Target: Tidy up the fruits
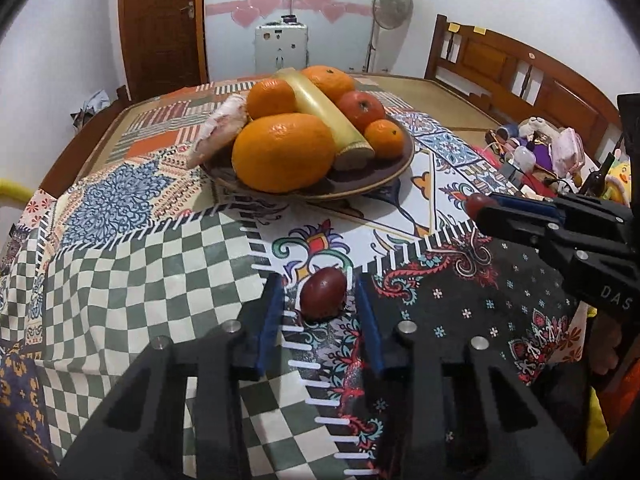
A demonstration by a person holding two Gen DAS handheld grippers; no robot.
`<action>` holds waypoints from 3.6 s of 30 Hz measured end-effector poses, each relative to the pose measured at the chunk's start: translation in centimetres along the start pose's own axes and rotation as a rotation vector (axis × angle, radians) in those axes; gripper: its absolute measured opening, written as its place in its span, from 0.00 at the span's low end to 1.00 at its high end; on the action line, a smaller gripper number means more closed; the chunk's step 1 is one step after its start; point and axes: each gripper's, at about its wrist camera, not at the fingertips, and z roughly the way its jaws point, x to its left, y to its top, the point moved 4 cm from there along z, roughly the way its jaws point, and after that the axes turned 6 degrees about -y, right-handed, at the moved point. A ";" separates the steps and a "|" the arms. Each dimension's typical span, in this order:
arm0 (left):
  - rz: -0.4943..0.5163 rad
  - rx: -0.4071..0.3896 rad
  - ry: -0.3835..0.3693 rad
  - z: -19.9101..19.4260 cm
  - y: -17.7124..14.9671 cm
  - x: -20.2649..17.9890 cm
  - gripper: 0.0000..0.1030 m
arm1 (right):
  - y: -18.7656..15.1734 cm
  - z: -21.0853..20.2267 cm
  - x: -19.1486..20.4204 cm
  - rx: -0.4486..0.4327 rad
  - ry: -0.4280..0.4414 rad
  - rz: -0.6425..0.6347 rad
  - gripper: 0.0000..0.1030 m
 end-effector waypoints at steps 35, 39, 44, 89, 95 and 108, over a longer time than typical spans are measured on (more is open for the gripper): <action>-0.007 -0.166 0.056 -1.8 9.7 3.1 0.20 | 5.1 4.5 2.8 -0.006 0.001 -0.089 0.16; -0.025 -0.151 0.054 -0.8 9.6 3.5 0.20 | 4.5 5.2 3.2 0.016 0.007 -0.102 0.16; -0.023 -0.146 0.058 -0.2 9.6 3.3 0.20 | 4.5 5.3 3.3 0.024 0.008 -0.107 0.16; 0.049 -0.697 0.211 -26.8 5.2 -6.0 0.94 | 8.1 -18.7 4.6 -0.578 -0.118 0.048 0.80; 0.058 -0.702 0.223 -27.4 4.5 -6.6 0.98 | 7.3 -19.3 4.3 -0.586 -0.146 0.058 0.92; 0.039 -0.701 0.210 -27.4 3.9 -6.6 1.00 | 6.2 -20.1 4.7 -0.600 -0.177 0.041 0.99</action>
